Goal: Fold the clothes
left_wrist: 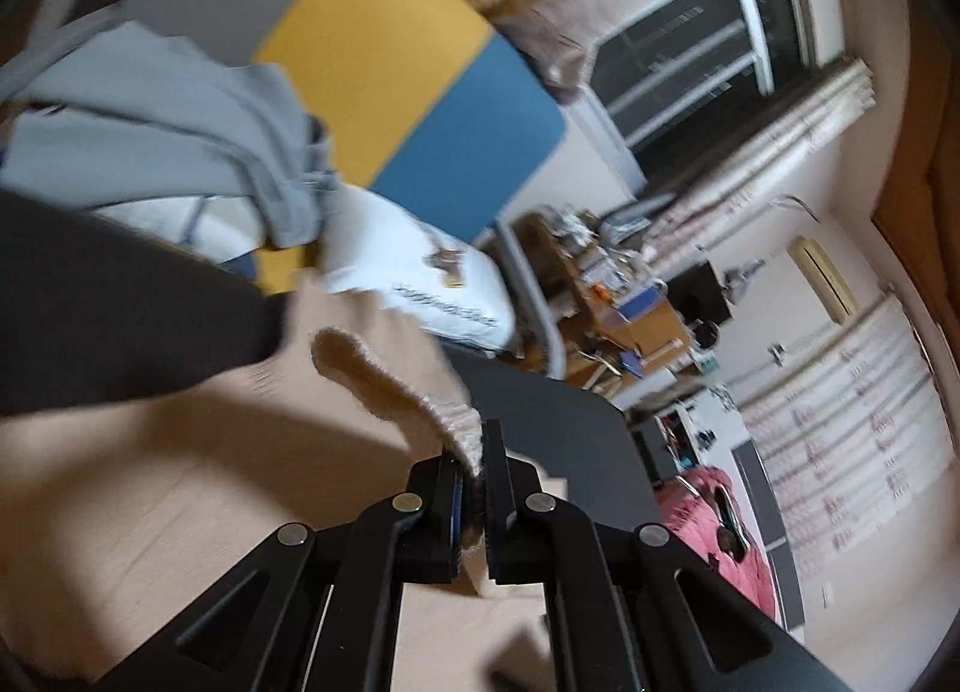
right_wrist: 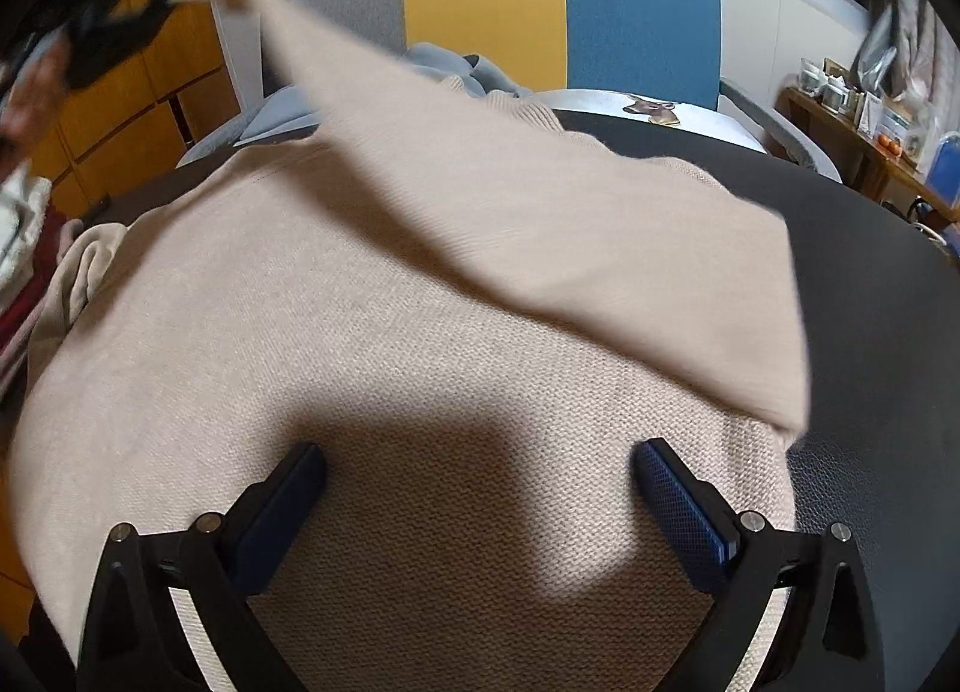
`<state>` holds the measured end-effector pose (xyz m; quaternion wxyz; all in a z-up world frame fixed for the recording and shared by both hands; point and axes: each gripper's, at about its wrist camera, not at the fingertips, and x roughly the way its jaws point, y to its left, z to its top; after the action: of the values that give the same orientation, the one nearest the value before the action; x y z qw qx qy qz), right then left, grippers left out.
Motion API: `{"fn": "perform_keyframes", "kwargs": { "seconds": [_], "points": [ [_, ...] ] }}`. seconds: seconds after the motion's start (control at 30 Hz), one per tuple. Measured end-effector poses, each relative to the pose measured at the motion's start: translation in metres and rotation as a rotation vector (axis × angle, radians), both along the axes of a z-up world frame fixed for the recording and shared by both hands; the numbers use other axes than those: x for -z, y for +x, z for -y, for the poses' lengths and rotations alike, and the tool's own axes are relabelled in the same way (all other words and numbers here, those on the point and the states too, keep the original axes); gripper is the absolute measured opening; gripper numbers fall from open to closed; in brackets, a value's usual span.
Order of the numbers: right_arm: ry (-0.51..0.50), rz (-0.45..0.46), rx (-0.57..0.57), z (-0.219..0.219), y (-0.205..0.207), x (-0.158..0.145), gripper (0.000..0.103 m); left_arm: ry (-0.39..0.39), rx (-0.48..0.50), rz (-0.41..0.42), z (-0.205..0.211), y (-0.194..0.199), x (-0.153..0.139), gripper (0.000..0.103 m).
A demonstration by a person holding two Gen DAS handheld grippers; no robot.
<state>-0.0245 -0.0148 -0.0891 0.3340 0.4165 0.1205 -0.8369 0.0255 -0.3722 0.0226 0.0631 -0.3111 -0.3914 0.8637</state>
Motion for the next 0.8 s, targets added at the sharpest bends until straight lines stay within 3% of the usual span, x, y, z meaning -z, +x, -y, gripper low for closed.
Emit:
{"fn": "perform_keyframes", "kwargs": {
  "seconds": [0.37,0.57,0.67,0.8],
  "points": [
    [-0.054,0.024,0.003,-0.004,-0.002,-0.003,0.103,0.015,-0.103,0.173,0.023,0.073,0.101,0.003],
    [-0.255,0.116,0.019,-0.03,-0.014,-0.006,0.103,0.0,-0.09,0.228,0.023,0.083,0.127,0.005],
    [-0.335,0.153,0.025,-0.039,-0.018,-0.006,0.103,0.059,-0.081,0.217,0.029,0.087,0.135,0.019],
    [-0.339,0.154,0.025,-0.038,-0.018,-0.005,0.103,0.128,-0.121,0.166,0.042,0.092,0.134,0.036]
  ]
}}
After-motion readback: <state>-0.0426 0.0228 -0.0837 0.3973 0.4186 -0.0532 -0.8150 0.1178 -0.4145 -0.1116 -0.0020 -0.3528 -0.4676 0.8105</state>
